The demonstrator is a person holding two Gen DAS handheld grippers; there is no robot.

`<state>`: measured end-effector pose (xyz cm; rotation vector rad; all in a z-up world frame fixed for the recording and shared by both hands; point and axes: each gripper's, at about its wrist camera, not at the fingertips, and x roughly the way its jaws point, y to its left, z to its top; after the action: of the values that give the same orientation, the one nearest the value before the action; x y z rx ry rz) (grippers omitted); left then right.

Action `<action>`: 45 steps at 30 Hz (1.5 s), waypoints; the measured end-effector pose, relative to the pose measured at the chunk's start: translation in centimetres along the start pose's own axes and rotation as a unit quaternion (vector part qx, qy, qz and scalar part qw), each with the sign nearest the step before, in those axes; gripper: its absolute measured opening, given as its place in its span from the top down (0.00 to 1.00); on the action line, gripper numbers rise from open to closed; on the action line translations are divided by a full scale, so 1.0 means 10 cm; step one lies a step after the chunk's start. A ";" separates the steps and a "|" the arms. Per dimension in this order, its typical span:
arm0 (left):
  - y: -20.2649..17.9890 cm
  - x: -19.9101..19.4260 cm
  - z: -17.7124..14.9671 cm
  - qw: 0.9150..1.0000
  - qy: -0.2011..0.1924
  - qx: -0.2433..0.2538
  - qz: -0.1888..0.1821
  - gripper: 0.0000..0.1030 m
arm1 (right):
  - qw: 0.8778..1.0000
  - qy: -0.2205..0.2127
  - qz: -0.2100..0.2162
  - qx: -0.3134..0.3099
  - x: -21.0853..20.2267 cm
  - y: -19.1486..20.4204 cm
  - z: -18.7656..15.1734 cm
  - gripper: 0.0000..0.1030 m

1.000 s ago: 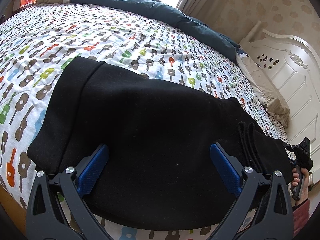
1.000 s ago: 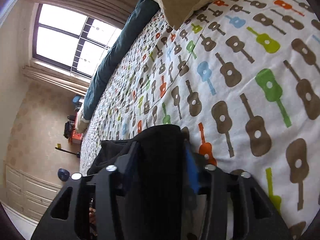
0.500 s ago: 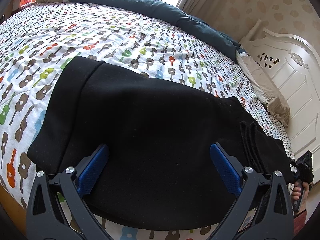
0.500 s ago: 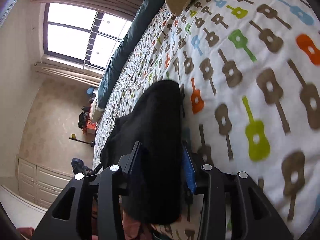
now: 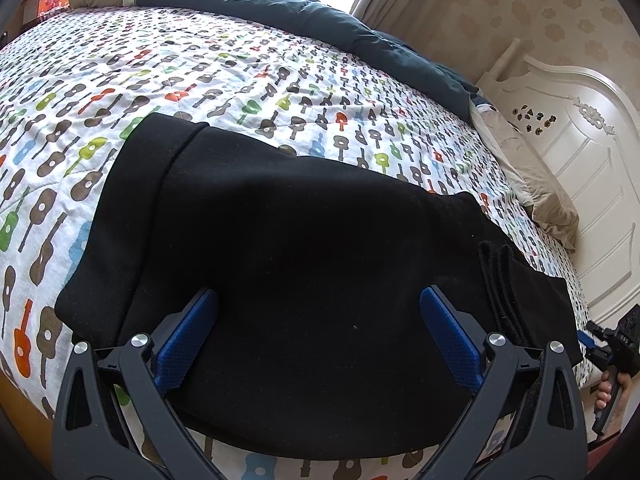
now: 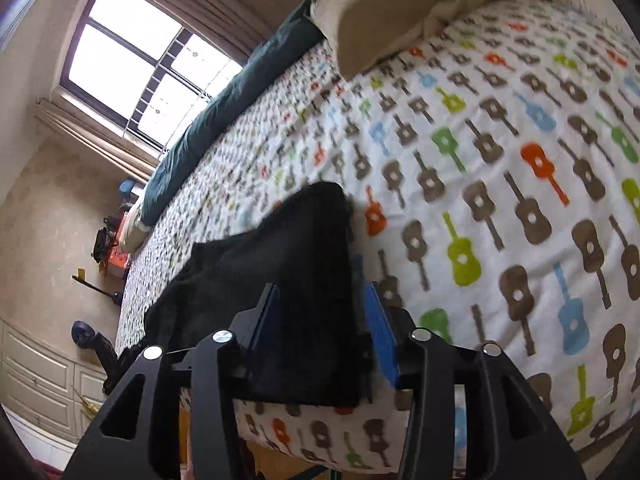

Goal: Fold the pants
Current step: 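Open the right gripper and withdraw it from the folded pants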

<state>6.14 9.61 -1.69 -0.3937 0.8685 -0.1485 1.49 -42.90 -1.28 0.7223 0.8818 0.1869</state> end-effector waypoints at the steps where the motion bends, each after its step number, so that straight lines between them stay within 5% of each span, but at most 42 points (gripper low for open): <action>1: 0.00 0.00 0.00 1.000 -0.001 -0.001 -0.001 0.03 | 1.000 -0.010 -0.001 -0.011 0.00 0.20 0.00 0.47; 4: 0.01 -0.01 -0.01 1.000 -0.003 -0.003 -0.003 0.03 | 0.998 -0.001 0.010 -0.064 0.25 0.77 -0.08 0.43; 9: 0.03 -0.02 -0.01 1.000 -0.003 -0.002 -0.009 0.03 | 0.985 0.098 0.089 -0.107 1.06 1.47 -0.33 0.43; 12: 0.07 -0.05 0.01 1.000 -0.002 -0.013 -0.024 0.03 | 0.978 0.143 0.087 -0.126 1.46 1.69 -0.53 0.43; 14: 0.11 -0.08 0.01 0.999 -0.003 -0.018 -0.038 0.03 | 0.976 0.170 0.064 -0.122 1.69 1.71 -0.65 0.34; 16: 0.17 -0.14 0.02 0.998 -0.003 -0.030 -0.053 0.03 | 0.976 0.161 0.068 -0.127 1.74 1.72 -0.73 0.25; 21: 0.49 -0.43 0.04 0.993 -0.025 -0.080 -0.079 0.03 | 0.976 0.157 0.053 -0.142 1.78 1.86 -0.80 0.20; 26: 0.95 -0.53 0.18 0.995 -0.028 -0.083 -0.040 0.03 | 0.976 0.155 0.052 -0.144 1.80 1.91 -0.81 0.17; 31: 1.34 -0.29 0.32 0.986 0.027 -0.119 -0.118 0.03 | 0.975 0.151 0.041 -0.158 1.82 1.95 -0.84 0.15; 38: 1.22 -0.05 0.45 0.967 0.060 -0.111 -0.223 0.05 | 0.975 0.150 0.035 -0.161 1.87 1.97 -0.82 0.15; 41: 1.09 0.05 0.41 0.962 0.081 -0.105 -0.240 0.30 | 0.975 0.149 0.034 -0.163 1.88 1.97 -0.82 0.15; 42: 1.09 0.12 0.38 0.958 0.097 -0.117 -0.244 0.58 | 0.975 0.149 0.034 -0.163 1.88 1.97 -0.83 0.15; 43: 1.13 0.21 0.34 0.953 0.117 -0.140 -0.240 0.73 | 0.975 0.148 0.033 -0.163 1.88 1.97 -0.83 0.15; 45: 1.18 0.27 0.32 0.948 0.120 -0.166 -0.243 0.78 | 0.975 0.148 0.032 -0.165 1.87 1.97 -0.83 0.15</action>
<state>9.93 20.56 -6.41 -0.9191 1.0275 -0.5178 9.86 -15.83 -3.96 0.4172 1.0784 0.4961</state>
